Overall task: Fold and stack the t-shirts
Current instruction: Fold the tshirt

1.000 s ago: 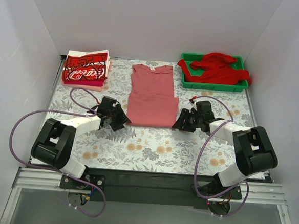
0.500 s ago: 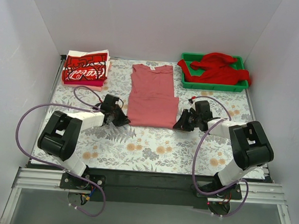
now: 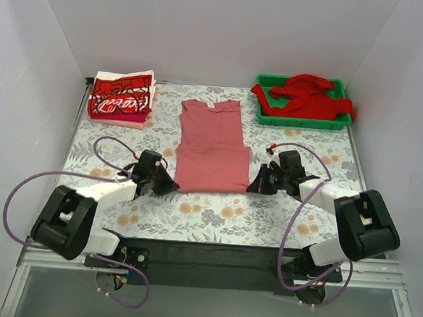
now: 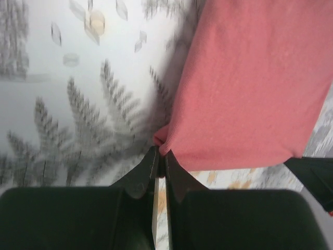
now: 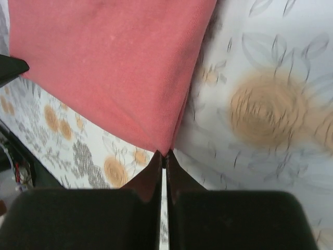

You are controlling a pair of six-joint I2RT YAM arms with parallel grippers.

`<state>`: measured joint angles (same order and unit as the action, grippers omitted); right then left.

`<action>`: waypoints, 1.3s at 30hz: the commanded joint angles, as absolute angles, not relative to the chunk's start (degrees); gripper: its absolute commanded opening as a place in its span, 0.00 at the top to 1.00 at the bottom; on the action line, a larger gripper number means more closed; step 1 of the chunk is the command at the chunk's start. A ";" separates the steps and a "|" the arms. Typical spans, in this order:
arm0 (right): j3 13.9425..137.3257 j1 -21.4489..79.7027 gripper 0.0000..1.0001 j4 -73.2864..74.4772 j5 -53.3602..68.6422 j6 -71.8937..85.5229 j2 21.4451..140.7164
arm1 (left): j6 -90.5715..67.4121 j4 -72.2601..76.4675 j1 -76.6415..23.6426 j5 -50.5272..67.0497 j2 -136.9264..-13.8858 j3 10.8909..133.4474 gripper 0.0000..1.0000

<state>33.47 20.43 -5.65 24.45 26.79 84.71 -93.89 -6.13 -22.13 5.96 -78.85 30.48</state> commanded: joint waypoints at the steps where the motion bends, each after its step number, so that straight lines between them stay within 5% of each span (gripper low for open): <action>1: 29.01 21.00 0.99 2.87 25.40 23.64 76.50 | -95.36 -11.94 -25.12 5.89 -68.14 24.89 1.00; 8: 21.80 25.13 0.99 15.95 29.62 24.78 56.63 | -99.31 -25.48 -31.11 8.43 -44.76 21.18 1.00; 14: 31.28 25.49 0.99 26.71 25.23 22.07 44.92 | -97.83 -33.55 -31.90 8.36 -36.04 27.76 1.00; 27: 49.99 23.12 0.99 22.59 28.20 21.09 58.35 | -100.81 -35.76 -31.90 -13.69 -45.87 44.20 1.00; 39: 58.09 17.32 0.99 16.00 38.58 22.24 69.69 | -96.25 -28.13 -28.75 -16.27 -59.84 53.78 1.00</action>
<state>54.08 19.03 19.29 34.87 22.50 68.95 -98.50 -31.18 -30.57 -13.82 -57.43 50.43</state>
